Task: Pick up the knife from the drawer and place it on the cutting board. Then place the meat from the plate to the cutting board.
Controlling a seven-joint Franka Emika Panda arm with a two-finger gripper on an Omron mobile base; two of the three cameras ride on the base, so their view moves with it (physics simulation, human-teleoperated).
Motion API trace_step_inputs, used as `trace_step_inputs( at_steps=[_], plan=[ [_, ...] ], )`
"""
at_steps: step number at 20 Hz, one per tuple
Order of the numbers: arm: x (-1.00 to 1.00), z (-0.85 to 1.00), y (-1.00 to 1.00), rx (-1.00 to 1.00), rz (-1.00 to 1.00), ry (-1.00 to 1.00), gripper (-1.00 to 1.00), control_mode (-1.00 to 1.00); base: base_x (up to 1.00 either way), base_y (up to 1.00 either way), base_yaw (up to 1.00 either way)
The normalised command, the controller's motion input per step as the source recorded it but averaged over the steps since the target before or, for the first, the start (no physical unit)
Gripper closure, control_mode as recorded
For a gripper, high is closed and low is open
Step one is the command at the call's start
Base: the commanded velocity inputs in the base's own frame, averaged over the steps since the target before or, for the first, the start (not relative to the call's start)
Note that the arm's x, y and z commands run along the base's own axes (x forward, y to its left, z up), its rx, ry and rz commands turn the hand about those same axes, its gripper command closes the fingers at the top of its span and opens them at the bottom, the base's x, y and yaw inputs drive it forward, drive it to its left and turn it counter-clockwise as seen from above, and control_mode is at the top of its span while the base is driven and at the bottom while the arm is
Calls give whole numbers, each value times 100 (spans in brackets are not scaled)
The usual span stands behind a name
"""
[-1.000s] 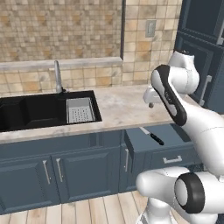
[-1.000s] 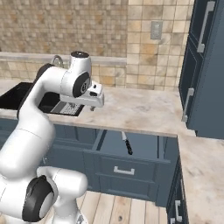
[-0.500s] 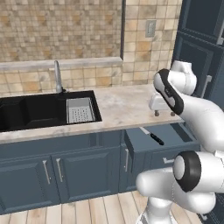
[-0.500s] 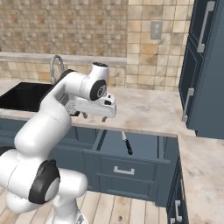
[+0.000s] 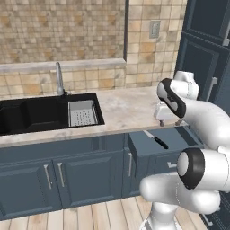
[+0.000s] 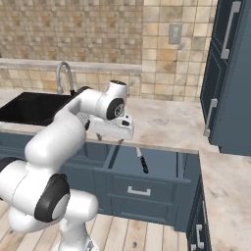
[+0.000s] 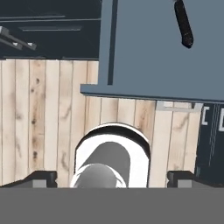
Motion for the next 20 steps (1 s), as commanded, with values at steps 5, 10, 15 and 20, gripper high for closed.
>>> trace_step_inputs(
  at_steps=[5,10,15,20],
  plan=[
    [0,-51,0,-3,3,-6,-100,-100,0,0,0],
    [0,-43,-1,-1,2,-14,-100,-100,0,0,0],
    [0,-33,-7,-1,0,-22,-100,-100,0,0,0],
    [0,-24,-7,-4,0,-19,-100,-100,0,0,0]
  ],
)
